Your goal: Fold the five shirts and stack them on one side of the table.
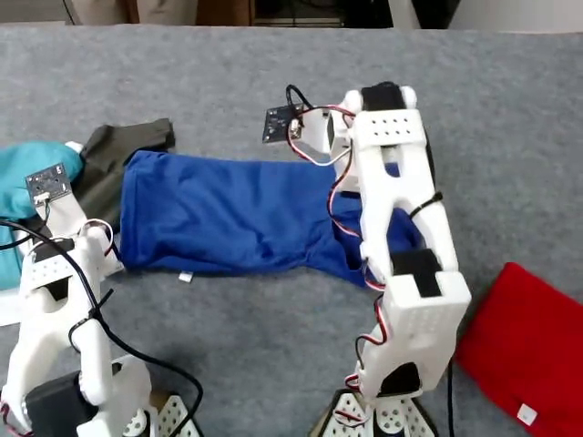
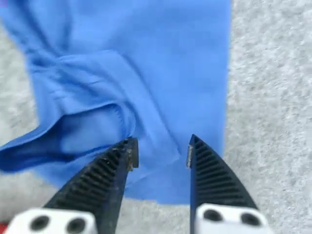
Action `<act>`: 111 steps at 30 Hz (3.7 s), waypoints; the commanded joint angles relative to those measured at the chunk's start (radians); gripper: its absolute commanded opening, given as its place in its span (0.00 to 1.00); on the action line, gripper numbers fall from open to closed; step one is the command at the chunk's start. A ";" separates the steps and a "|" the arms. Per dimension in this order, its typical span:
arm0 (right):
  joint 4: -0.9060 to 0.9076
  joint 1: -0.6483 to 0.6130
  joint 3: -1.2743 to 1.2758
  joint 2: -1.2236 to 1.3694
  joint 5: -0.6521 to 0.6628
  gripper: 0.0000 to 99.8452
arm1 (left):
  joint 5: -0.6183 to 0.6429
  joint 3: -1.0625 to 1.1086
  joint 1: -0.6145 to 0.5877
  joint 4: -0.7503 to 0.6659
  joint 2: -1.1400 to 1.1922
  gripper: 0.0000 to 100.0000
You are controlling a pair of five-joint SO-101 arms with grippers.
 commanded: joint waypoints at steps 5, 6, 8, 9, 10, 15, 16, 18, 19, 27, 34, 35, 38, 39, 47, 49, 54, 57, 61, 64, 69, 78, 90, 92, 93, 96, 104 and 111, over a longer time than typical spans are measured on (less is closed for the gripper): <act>0.167 0.022 0.104 -0.252 0.115 0.05 | -0.009 -0.003 -0.003 -0.012 -0.025 0.02; 0.158 0.033 0.168 -0.295 0.132 0.04 | -0.009 -0.003 -0.003 -0.012 -0.025 0.02; 0.110 0.058 0.305 -0.380 0.155 0.03 | -0.009 -0.003 -0.003 -0.012 -0.025 0.02; 0.075 0.076 0.372 -0.414 0.157 0.03 | -0.009 -0.003 -0.003 -0.012 -0.025 0.02; 0.034 0.094 0.435 -0.444 0.157 0.04 | -0.009 -0.003 -0.003 -0.012 -0.025 0.02; -0.109 0.124 0.665 -0.481 0.160 0.06 | -0.009 -0.003 -0.003 -0.012 -0.025 0.02; -0.127 0.124 0.694 -0.473 0.161 0.05 | -0.009 -0.003 -0.003 -0.012 -0.025 0.02; -0.143 0.120 0.737 -0.456 0.161 0.05 | -0.009 -0.003 -0.003 -0.012 -0.025 0.02; -0.150 0.120 0.754 -0.452 0.161 0.03 | -0.009 -0.003 -0.003 -0.012 -0.025 0.02; -0.298 0.119 0.771 -0.383 0.153 0.01 | -0.009 -0.003 -0.003 -0.012 -0.025 0.02; -0.437 0.154 0.593 -0.116 0.052 0.01 | -0.009 -0.003 -0.003 -0.012 -0.025 0.02; -0.439 0.168 0.549 -0.084 0.041 0.01 | -0.009 -0.003 -0.003 -0.012 -0.025 0.02; -0.427 0.213 0.409 -0.021 0.026 0.01 | -0.009 -0.003 -0.003 -0.012 -0.025 0.02; -0.423 0.229 0.374 -0.016 0.025 0.01 | -0.009 -0.003 -0.003 -0.012 -0.025 0.02; -0.371 0.315 0.239 -0.016 0.023 0.01 | -0.009 -0.003 -0.003 -0.012 -0.025 0.02; -0.324 0.315 0.236 -0.022 0.025 0.01 | -0.009 -0.003 -0.003 -0.012 -0.025 0.02; -0.173 0.277 0.300 -0.125 0.075 0.01 | -0.009 -0.003 -0.003 -0.012 -0.025 0.02; -0.144 0.243 0.444 -0.242 0.109 0.01 | -0.009 -0.003 -0.003 -0.012 -0.025 0.02; -0.213 0.186 0.693 -0.420 0.123 0.01 | -0.009 -0.003 -0.003 -0.012 -0.025 0.02; -0.278 0.111 0.843 -0.507 0.109 0.01 | -0.009 -0.003 -0.003 -0.012 -0.025 0.02; -0.427 -0.015 0.881 -0.490 -0.017 0.01 | -0.009 -0.003 -0.003 -0.012 -0.025 0.02; -0.477 -0.088 0.550 -0.182 -0.147 0.01 | -0.009 -0.003 -0.003 -0.012 -0.025 0.02; -0.321 -0.008 0.421 -0.163 -0.137 0.01 | -0.009 -0.003 -0.003 -0.012 -0.025 0.02; -0.261 0.007 0.423 -0.234 -0.120 0.01 | -0.009 -0.003 -0.003 -0.012 -0.025 0.02; -0.230 0.002 0.426 -0.275 -0.120 0.01 | -0.009 -0.003 -0.003 -0.012 -0.025 0.02; -0.172 -0.058 0.478 -0.404 -0.110 0.01 | -0.009 -0.003 -0.003 -0.012 -0.025 0.02; -0.339 -0.211 0.751 -0.507 -0.183 0.01 | -0.009 -0.003 -0.003 -0.012 -0.025 0.02; -0.456 -0.114 0.786 -0.371 -0.178 0.01 | -0.009 -0.003 -0.003 -0.012 -0.025 0.02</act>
